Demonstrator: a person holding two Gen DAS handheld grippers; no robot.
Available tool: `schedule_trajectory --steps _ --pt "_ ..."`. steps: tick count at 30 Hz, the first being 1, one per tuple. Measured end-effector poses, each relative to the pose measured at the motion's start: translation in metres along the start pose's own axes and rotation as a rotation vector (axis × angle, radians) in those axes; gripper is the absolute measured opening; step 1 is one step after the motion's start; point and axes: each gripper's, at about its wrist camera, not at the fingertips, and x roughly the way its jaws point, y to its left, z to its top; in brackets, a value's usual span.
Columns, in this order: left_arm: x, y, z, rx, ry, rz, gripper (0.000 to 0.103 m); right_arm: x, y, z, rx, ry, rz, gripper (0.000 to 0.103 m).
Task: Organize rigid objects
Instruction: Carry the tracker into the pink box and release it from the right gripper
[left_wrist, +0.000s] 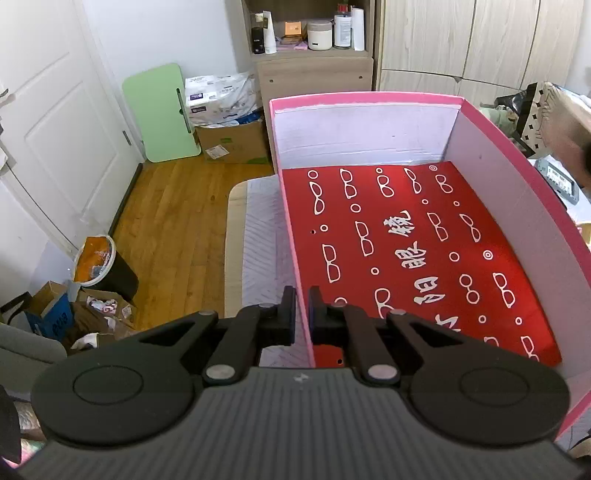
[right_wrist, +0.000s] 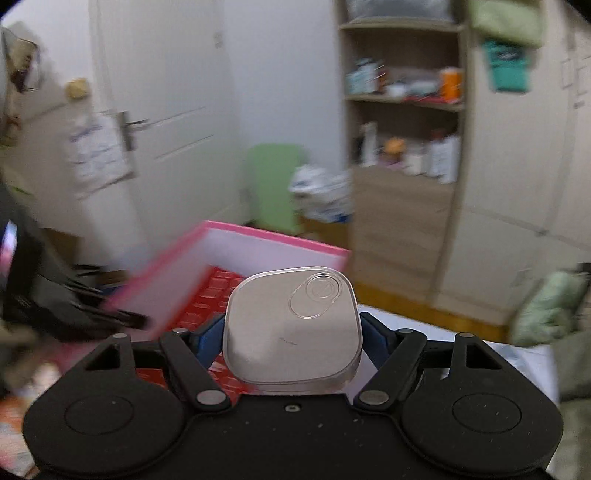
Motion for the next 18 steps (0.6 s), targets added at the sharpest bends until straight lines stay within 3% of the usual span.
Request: schedule_trajectory --steps 7,12,18 --pt "-0.001 0.002 0.001 -0.005 0.008 -0.030 0.007 0.077 0.036 0.043 0.028 0.239 0.227 0.079" --pt "0.001 0.010 0.004 -0.038 0.017 -0.053 0.008 0.151 0.041 0.053 0.086 0.386 0.210 0.079" --pt "0.003 0.013 0.004 -0.054 0.026 -0.066 0.008 0.205 0.047 0.048 0.138 0.444 0.172 0.080"
